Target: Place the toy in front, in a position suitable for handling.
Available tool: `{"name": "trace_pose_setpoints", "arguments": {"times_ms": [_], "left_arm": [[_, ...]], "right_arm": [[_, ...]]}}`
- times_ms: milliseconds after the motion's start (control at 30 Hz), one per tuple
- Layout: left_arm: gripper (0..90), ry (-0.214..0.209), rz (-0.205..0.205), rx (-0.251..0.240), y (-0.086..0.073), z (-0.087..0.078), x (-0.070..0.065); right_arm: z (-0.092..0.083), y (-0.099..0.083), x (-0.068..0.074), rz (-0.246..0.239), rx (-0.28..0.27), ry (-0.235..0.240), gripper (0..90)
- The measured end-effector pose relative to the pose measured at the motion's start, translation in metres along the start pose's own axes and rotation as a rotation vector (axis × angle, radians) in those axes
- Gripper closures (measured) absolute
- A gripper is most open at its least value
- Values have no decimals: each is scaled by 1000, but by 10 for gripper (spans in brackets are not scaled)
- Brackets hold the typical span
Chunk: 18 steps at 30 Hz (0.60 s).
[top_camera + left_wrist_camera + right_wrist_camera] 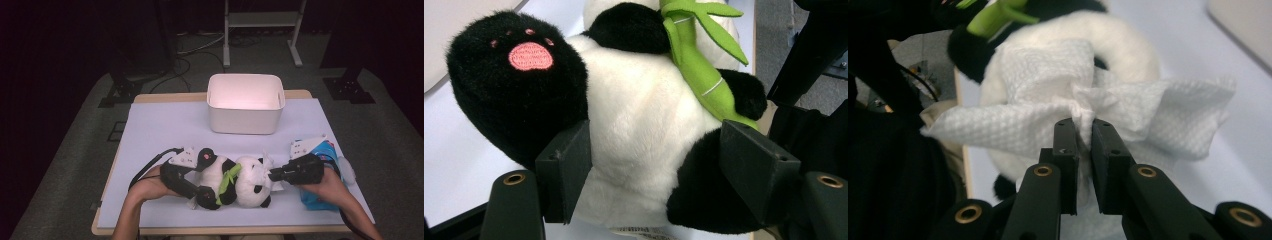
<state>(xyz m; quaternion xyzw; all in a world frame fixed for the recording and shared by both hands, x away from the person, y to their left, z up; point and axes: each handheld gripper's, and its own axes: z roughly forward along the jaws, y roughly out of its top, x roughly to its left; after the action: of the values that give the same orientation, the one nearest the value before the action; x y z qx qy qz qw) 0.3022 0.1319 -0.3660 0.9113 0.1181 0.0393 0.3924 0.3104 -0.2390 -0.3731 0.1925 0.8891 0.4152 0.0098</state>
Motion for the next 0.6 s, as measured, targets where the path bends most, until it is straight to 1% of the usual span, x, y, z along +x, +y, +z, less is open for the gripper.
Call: {"name": "trace_pose_setpoints", "arguments": {"times_ms": [67, 100, 133, 167, 200, 233, 300, 367, 433, 500, 533, 567, 600], "left_arm": [[292, 0, 1, 1, 0, 0, 0], [292, 0, 3, 2, 0, 0, 0], [292, 0, 6, 3, 0, 0, -1], [292, 0, 6, 2, 0, 0, -1], [292, 0, 6, 2, 0, 0, -1], [292, -1, 5, 2, 0, 0, -1], [292, -1, 0, 0, -1, 0, -1], [291, -2, -1, -4, -1, 0, -1], [291, -4, 1, -8, -2, 0, 0], [290, -3, 1, -8, -1, 0, 0], [289, -3, 2, -7, -1, 0, 0], [289, -3, 2, -5, -1, 0, -1], [289, -1, 2, -5, -1, 0, -1]], "right_arm": [[4, 10, -5, -2, -2, -3, 809], [4, 10, -5, -2, -2, -3, 809], [6, 15, -6, -5, 2, -4, 809], [11, 24, -8, -17, 9, -5, 809], [14, 29, -9, -20, 13, -4, 808], [14, 29, -9, -20, 13, -4, 808], [20, 37, -12, -28, 28, -9, 808], [20, 37, -14, -17, 29, -10, 809], [20, 35, -15, -17, 28, -11, 808], [17, 30, -16, -3, 28, -15, 808], [14, 23, -17, 8, 23, -20, 808], [14, 23, -17, 8, 23, -20, 808], [13, 19, -17, 14, 22, -21, 809]]}}
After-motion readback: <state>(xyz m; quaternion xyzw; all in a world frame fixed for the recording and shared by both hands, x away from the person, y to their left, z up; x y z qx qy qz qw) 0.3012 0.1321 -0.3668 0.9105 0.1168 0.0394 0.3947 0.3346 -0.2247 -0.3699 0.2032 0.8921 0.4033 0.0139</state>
